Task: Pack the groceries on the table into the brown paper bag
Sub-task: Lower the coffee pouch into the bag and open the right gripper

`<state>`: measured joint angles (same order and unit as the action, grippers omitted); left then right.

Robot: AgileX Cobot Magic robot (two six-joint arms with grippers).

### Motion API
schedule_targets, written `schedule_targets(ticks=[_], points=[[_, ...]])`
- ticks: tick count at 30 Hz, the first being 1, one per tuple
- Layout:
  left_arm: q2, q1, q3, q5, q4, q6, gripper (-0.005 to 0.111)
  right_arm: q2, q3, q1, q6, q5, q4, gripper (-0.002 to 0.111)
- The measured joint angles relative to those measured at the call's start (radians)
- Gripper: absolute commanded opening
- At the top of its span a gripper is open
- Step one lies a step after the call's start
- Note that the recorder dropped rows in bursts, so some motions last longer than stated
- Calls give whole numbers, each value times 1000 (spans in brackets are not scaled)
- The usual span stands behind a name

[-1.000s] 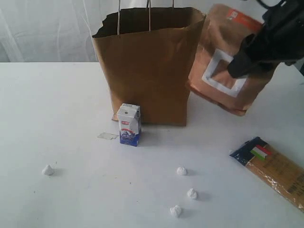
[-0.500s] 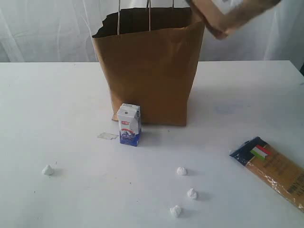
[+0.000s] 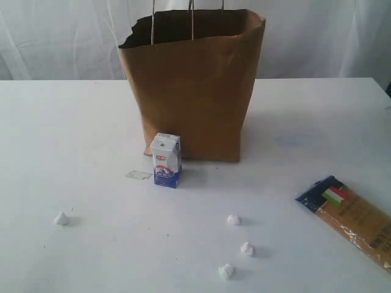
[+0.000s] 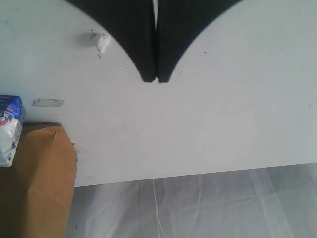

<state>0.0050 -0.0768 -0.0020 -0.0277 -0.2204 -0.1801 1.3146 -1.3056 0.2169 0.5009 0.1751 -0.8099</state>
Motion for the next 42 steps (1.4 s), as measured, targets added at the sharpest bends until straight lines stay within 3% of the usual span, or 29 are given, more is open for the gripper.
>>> schedule_targets(ticks=[11, 17, 26, 42], points=[[0, 0, 0, 0, 0, 0, 0, 241, -253, 114, 409, 167, -220, 15], [0, 0, 0, 0, 0, 0, 0, 365, -267, 114, 516, 157, -231, 15], [0, -20, 0, 0, 0, 0, 0, 417, -267, 114, 583, 274, -269, 15], [0, -20, 0, 0, 0, 0, 0, 494, -267, 114, 653, 223, -230, 26]])
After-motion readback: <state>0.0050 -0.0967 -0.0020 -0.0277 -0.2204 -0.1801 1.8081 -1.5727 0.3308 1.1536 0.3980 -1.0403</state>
